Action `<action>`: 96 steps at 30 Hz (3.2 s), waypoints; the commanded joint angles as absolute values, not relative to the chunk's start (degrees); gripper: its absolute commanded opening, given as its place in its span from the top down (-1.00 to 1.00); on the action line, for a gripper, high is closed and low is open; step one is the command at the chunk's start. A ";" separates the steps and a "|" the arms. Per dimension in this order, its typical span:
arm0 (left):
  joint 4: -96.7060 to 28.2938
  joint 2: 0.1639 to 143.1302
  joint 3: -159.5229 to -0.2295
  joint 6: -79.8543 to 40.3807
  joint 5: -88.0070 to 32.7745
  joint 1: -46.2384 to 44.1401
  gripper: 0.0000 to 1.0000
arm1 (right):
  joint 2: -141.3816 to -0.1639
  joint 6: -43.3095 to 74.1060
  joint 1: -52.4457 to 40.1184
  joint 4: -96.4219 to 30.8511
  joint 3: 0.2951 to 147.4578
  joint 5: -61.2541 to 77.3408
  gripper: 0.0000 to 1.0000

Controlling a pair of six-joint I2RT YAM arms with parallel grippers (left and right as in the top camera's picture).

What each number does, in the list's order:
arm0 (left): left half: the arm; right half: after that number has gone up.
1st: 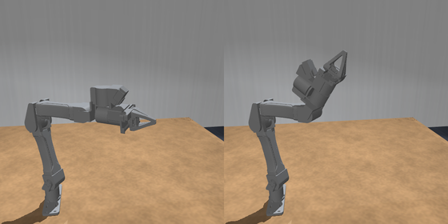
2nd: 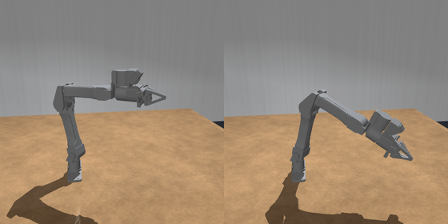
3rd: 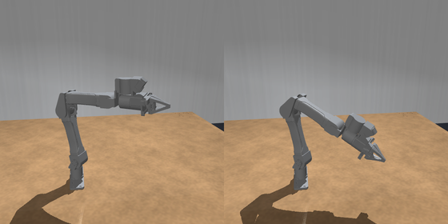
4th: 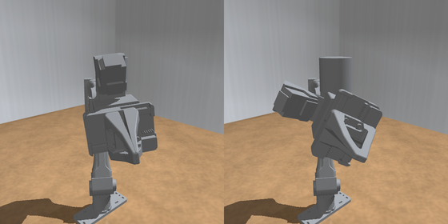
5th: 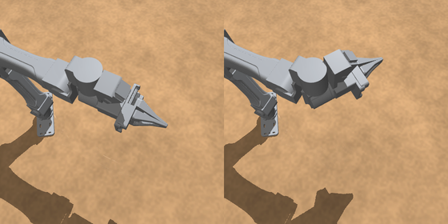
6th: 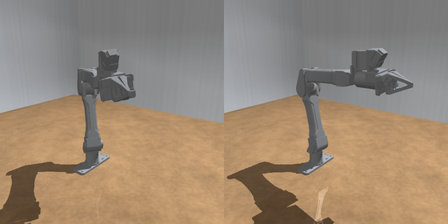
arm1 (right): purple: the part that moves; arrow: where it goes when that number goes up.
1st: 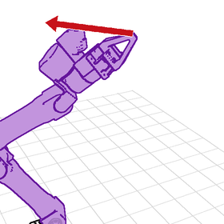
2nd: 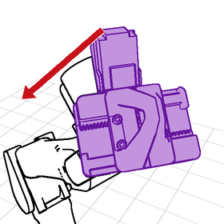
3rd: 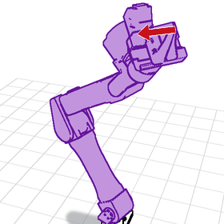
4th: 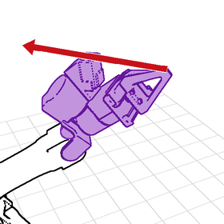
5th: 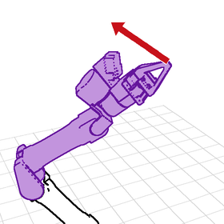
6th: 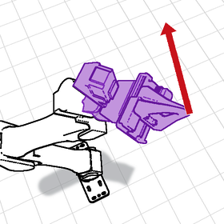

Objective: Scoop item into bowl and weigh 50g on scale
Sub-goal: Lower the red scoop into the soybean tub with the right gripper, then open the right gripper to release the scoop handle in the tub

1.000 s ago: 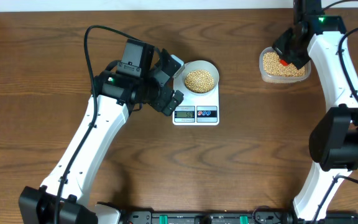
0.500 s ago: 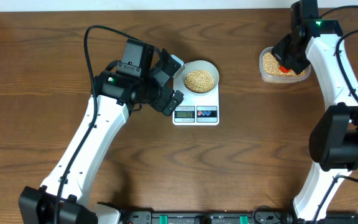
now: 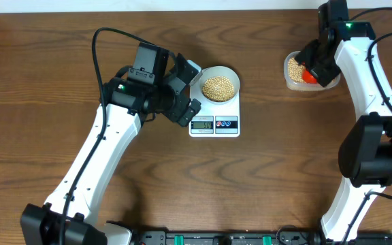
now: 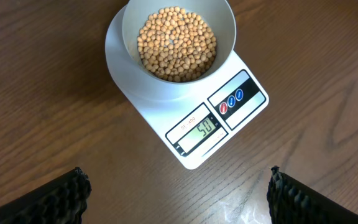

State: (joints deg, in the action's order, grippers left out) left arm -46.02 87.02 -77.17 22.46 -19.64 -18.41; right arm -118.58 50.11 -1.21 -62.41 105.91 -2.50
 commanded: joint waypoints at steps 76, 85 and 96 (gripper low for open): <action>-45.95 87.68 -76.71 22.15 -20.53 -18.33 -0.87 | -103.66 14.06 -0.43 -78.67 107.37 -3.92 -0.98; -45.95 87.68 -76.71 22.15 -20.53 -18.33 -0.86 | -103.02 14.06 -0.43 -79.13 107.35 -4.19 -0.99; -45.95 87.68 -76.71 22.15 -20.53 -18.33 -0.87 | -103.02 14.06 -0.43 -79.11 107.35 -4.16 -0.99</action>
